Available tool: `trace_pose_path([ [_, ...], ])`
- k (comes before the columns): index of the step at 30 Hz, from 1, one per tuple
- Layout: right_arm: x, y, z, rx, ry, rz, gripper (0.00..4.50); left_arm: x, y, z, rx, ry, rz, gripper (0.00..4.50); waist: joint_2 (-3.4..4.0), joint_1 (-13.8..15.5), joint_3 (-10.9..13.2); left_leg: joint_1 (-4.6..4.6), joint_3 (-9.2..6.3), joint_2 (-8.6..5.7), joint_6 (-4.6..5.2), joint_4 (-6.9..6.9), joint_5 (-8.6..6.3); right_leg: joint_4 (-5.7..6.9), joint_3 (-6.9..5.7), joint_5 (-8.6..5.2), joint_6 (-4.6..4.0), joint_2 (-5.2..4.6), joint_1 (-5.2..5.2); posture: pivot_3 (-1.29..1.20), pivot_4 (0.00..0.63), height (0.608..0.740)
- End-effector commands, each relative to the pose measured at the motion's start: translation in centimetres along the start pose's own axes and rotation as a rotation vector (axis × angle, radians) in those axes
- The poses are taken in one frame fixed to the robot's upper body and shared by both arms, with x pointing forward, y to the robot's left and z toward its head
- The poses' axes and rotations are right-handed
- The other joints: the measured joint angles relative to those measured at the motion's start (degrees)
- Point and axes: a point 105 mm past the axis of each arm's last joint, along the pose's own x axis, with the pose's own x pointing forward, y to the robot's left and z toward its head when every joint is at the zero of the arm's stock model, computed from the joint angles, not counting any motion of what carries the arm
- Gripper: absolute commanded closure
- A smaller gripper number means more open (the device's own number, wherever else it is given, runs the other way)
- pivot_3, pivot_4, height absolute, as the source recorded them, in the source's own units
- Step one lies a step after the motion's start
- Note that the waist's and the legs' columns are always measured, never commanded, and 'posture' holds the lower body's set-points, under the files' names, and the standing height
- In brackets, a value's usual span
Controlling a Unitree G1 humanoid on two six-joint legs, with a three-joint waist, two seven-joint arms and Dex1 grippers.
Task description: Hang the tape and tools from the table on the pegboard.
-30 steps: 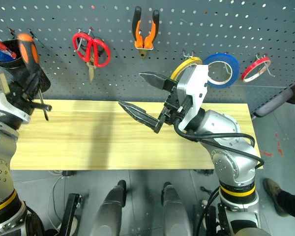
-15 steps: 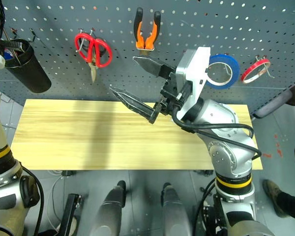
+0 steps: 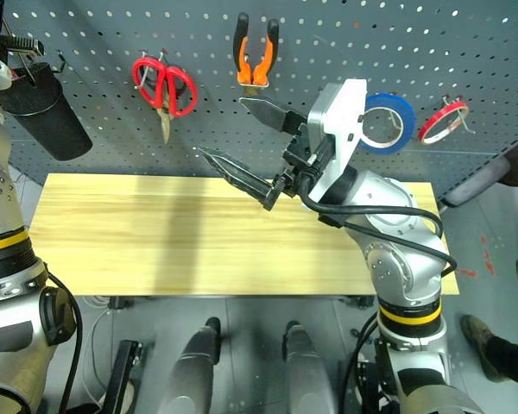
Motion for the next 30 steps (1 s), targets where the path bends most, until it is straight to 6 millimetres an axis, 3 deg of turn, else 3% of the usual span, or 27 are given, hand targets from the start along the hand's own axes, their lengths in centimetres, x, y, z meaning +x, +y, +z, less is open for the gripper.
trace_pose_path([
  [1,-0.1,0.2,1.3,-0.051,-0.042,0.006,0.0,-0.5,0.8,0.5,0.035,-0.017,0.019,4.02,0.0,-0.2,0.0,0.0,0.0,0.0,0.0,0.0,0.0,0.0,0.0,0.0,0.0,0.0,0.0,0.12,0.301,0.74],
  [9,0.1,0.0,1.2,-0.059,-0.04,0.004,0.0,-1.1,-0.7,0.2,-0.027,0.008,-0.004,4.02,0.0,-0.4,0.0,-0.01,-0.01,0.0,0.01,0.01,0.01,0.03,-0.01,0.0,0.0,-0.01,0.0,0.12,0.302,0.74],
  [15,0.2,0.0,1.1,-0.06,-0.037,0.01,0.0,0.6,0.6,2.8,-0.043,-0.071,0.063,4.02,0.0,-0.1,0.0,-0.07,-0.01,0.0,0.01,0.03,0.01,-0.01,-0.06,0.0,0.0,-0.03,-0.01,0.12,0.302,0.74],
  [24,0.3,0.0,1.2,-0.065,-0.051,0.02,0.0,0.6,2.1,3.6,0.039,-0.082,0.122,4.02,-0.01,-0.1,0.0,-0.08,-0.01,0.0,0.0,0.02,0.02,-0.02,-0.06,0.01,0.01,-0.04,-0.01,0.13,0.303,0.74],
  [30,0.7,0.3,1.7,-0.062,-0.079,0.032,0.0,-0.3,3.2,1.7,0.096,-0.027,0.129,4.02,0.0,-0.1,0.0,-0.07,-0.01,0.0,0.0,0.01,0.02,-0.01,-0.06,0.01,0.01,-0.04,-0.01,0.14,0.306,0.74],
])
